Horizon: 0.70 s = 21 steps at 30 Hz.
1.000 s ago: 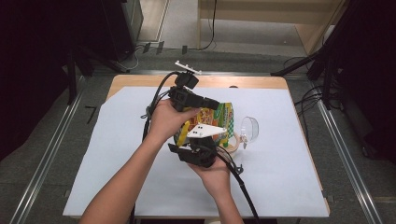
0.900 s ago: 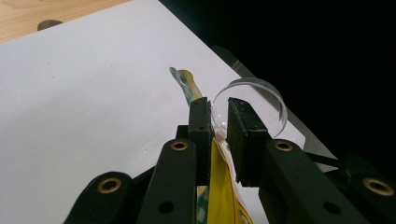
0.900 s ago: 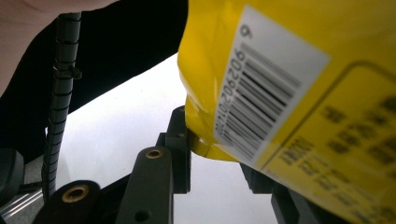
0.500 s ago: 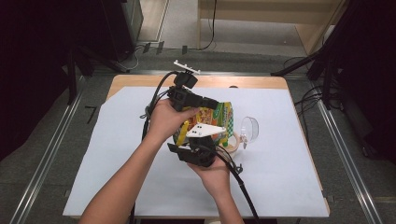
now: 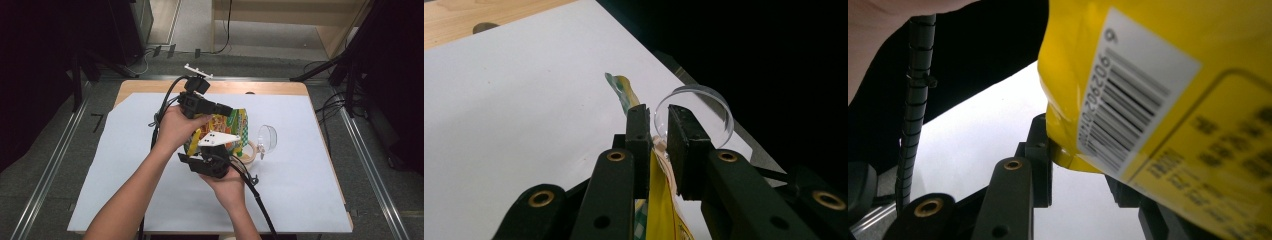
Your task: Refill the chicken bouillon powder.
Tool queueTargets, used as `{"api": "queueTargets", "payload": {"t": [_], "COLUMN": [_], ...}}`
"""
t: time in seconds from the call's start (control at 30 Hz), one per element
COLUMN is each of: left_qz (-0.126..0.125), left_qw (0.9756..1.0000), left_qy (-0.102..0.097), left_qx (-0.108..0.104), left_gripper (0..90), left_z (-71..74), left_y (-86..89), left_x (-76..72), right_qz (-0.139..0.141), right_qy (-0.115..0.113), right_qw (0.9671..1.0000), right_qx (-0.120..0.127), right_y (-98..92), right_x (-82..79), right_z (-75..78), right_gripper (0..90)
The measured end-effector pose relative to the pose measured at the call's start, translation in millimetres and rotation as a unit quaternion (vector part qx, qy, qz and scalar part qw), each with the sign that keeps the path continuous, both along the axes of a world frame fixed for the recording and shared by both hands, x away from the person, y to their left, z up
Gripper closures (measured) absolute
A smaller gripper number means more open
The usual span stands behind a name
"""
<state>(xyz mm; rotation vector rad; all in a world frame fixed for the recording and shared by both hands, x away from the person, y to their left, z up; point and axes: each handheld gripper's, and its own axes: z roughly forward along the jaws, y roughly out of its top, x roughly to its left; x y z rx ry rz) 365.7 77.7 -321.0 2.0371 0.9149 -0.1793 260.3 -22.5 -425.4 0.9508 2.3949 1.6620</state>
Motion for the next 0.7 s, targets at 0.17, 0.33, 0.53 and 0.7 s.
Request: {"api": "queueTargets", "payload": {"t": [0.17,0.33,0.53,0.7], "left_qz": [0.000,0.002,-0.002,-0.002], "left_qw": [1.0000,1.0000,0.9999,0.9998], "left_qy": [-0.001,-0.002,-0.011,-0.013], "left_qx": [0.000,-0.001,0.009,0.017], "left_gripper": [79.9,80.0,80.0,80.2], "left_z": [1.2,2.7,5.4,6.4], "left_y": [1.5,1.4,-0.4,-3.0], "left_x": [-0.3,-1.1,-3.6,-5.6], "right_qz": [-0.001,0.004,0.000,-0.005], "right_qy": [0.001,0.011,0.008,0.002], "right_qw": [1.0000,0.9997,0.9997,0.9999], "right_qx": [0.002,0.020,0.023,0.016], "right_y": [1.3,2.1,2.5,3.4], "right_x": [0.1,1.6,2.6,2.3], "right_z": [0.3,0.2,-0.8,-1.3], "right_gripper": [68.6,68.4,68.3,68.0]}}
